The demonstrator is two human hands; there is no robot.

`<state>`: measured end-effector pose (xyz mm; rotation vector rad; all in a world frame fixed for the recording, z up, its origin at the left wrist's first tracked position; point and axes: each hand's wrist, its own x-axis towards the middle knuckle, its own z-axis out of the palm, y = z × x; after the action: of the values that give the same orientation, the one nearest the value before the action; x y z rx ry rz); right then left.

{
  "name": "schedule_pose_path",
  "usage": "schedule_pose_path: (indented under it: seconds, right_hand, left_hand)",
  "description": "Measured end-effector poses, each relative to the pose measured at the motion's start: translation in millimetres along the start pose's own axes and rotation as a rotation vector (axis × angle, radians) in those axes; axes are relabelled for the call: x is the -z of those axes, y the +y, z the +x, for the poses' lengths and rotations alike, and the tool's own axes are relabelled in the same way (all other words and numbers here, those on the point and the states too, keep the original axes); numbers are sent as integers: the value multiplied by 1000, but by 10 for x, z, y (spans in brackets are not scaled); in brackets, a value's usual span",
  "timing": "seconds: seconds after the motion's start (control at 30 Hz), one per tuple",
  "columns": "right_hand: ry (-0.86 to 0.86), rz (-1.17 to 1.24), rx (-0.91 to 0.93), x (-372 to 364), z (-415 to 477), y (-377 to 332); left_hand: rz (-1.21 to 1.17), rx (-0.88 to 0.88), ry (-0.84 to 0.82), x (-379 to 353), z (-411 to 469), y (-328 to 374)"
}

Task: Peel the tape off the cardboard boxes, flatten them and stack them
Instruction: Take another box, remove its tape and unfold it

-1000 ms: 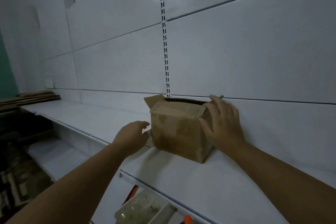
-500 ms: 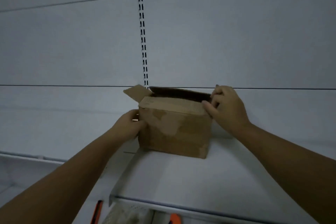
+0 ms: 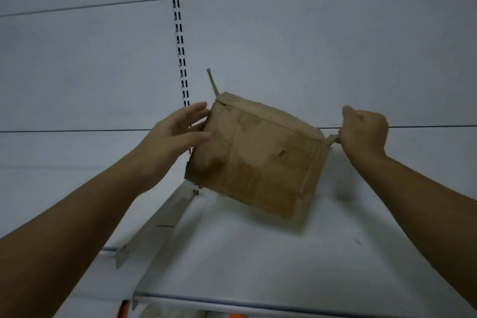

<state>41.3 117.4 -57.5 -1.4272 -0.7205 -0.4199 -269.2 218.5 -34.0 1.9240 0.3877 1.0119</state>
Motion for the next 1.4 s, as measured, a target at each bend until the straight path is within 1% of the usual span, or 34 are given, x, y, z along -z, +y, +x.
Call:
schedule_pose_path:
  seconds: [0.07, 0.1, 0.17, 0.2, 0.27, 0.33, 0.37, 0.43, 0.53, 0.6, 0.63, 0.7, 0.77, 0.8, 0.87, 0.9, 0.93, 0.97, 1.0, 1.07, 1.13, 1.2, 1.3, 1.37, 1.4]
  right_hand:
    - [71, 52, -132, 35, 86, 124]
    - [92, 39, -168, 49, 109, 185]
    - [93, -13, -191, 60, 119, 301]
    - [84, -37, -186, 55, 110, 348]
    - [68, -75, -165, 29, 61, 420]
    - [46, -97, -127, -20, -14, 447]
    - [32, -99, -101, -45, -53, 446]
    - [11, -103, -33, -84, -117, 417]
    - [-17, -137, 140, -94, -152, 337]
    - [-35, -180, 238, -83, -157, 276]
    - [-41, -193, 272, -83, -165, 249]
    - [-60, -217, 319, -81, -198, 206]
    - [-91, -255, 371, -76, -244, 180]
    - [-109, -279, 404, -70, -270, 173]
    - [-136, -315, 455, -56, -304, 164]
    - [-143, -328, 473, -52, -300, 160]
    - [-145, -346, 482, -46, -285, 159]
    - [-139, -365, 484, -36, -259, 159]
    - [-129, -381, 471, -15, -221, 164]
    - [-118, -368, 364, 66, -132, 218]
    - [-131, -317, 188, 175, -64, 312]
    - [-214, -231, -26, 265, -47, 369]
    - [-345, 26, -385, 326, -122, 256]
    - [-454, 177, -565, 348, -215, 152]
    - [-514, 244, -646, 369, -263, 110]
  left_hand:
    - [120, 18, -80, -6, 58, -7]
    - [185, 68, -160, -11, 70, -45]
    - [293, 192, -327, -24, 58, -192]
    - [370, 228, -370, -26, 41, -311]
    - [635, 247, -375, -11, 14, -608]
    - [926, 280, -330, -24, -4, -881]
    - [1017, 315, -306, -48, -1, -999]
    - [1111, 308, -221, -122, 27, -1169]
    - [1177, 247, -67, -206, 97, -1249]
    - [1195, 254, -42, -200, 147, -1315]
    - [1183, 271, -57, -195, 169, -1343]
    - [1036, 294, -70, -207, 214, -1380]
    - [861, 270, -119, -250, 241, -1435]
    - [801, 254, -113, -258, 207, -1417]
    - [750, 167, -6, -200, 219, -1575]
    - [778, 171, 24, -189, 226, -1603]
    - [849, 219, 25, -214, 216, -1576]
    - [911, 231, 73, -232, 221, -1561]
    - [942, 197, 119, -270, 216, -1470]
    - [856, 83, 172, -336, 205, -1266]
    - [782, -43, 235, -324, 224, -1045]
    - [688, -131, 233, -251, 277, -784]
    - [527, -238, 239, -241, 374, -206]
    - [461, -270, 258, -268, 450, 93]
    - [424, -252, 258, -282, 489, 199]
